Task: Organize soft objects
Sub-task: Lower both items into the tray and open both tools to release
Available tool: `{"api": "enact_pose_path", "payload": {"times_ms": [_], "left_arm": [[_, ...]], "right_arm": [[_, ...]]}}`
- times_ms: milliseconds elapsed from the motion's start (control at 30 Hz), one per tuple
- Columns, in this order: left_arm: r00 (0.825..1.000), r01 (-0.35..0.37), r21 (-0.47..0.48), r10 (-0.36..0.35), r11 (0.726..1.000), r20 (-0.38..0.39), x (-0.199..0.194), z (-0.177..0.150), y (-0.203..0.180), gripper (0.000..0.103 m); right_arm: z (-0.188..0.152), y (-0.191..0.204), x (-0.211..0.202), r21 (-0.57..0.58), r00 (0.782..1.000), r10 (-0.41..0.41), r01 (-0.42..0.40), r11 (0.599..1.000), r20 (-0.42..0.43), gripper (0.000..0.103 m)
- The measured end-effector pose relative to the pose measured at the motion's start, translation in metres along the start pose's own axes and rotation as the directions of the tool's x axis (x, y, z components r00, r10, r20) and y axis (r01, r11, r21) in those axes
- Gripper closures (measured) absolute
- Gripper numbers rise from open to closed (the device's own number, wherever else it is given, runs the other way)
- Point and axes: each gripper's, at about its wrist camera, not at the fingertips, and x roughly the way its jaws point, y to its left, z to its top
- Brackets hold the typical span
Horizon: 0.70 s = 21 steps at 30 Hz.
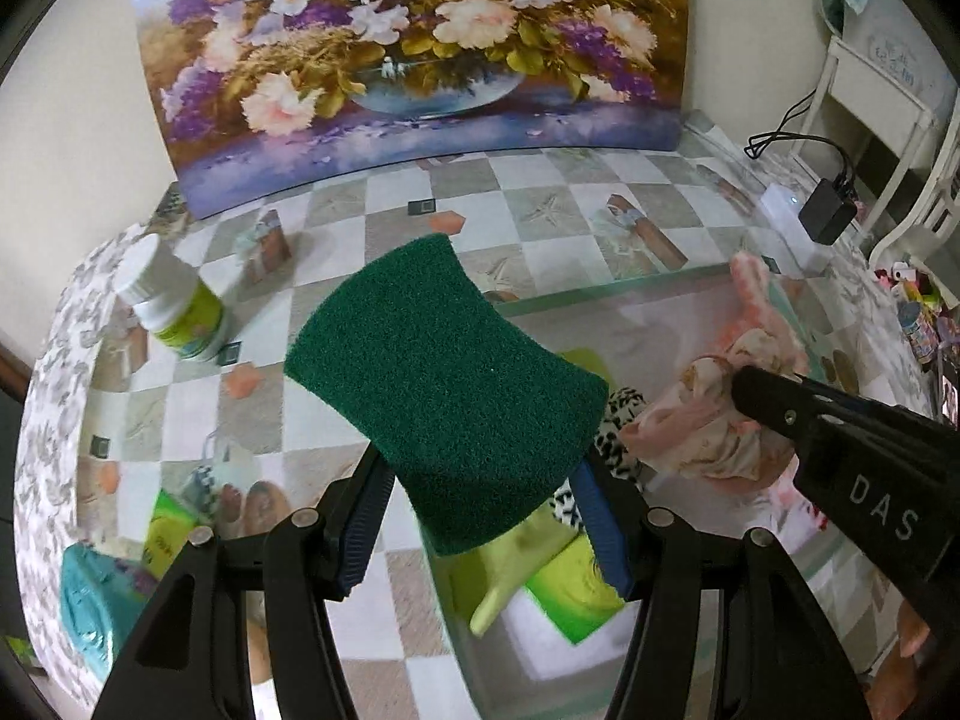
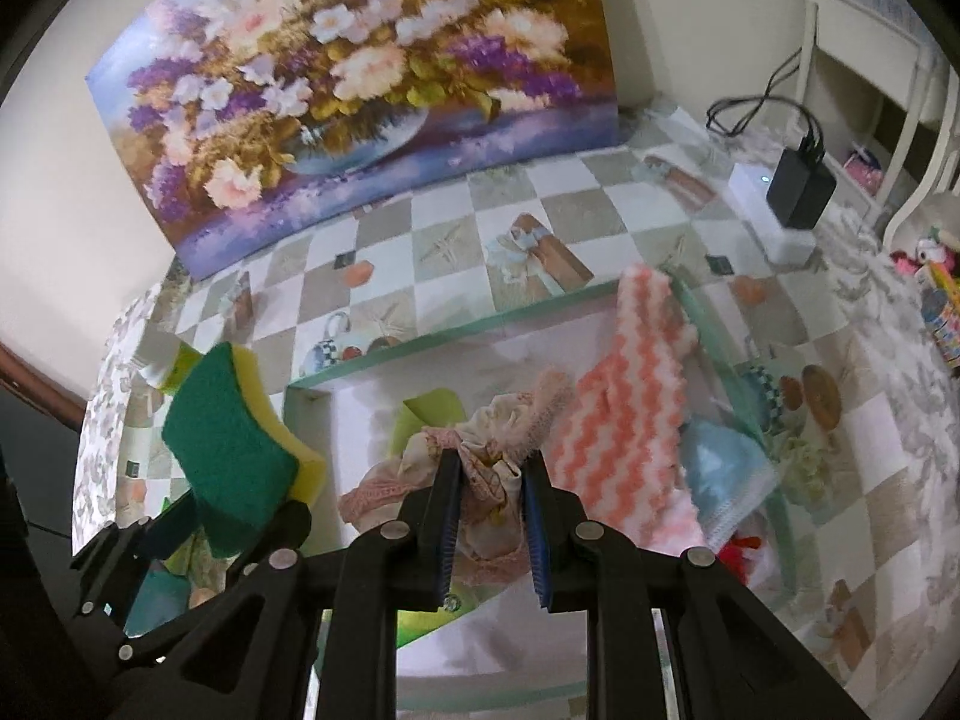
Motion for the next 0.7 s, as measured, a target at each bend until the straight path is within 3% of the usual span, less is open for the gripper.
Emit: {"api": "enact_pose_path", "payload": {"times_ms": [700], "left_arm": [[0.999, -0.013, 0.053, 0.015, 0.999, -0.044, 0.05, 0.005, -0.013, 0.041]], "right_arm": [[0.024, -0.014, 0.038, -0.005, 0.999, 0.01, -0.01, 1.0, 0.038, 0.08]]}}
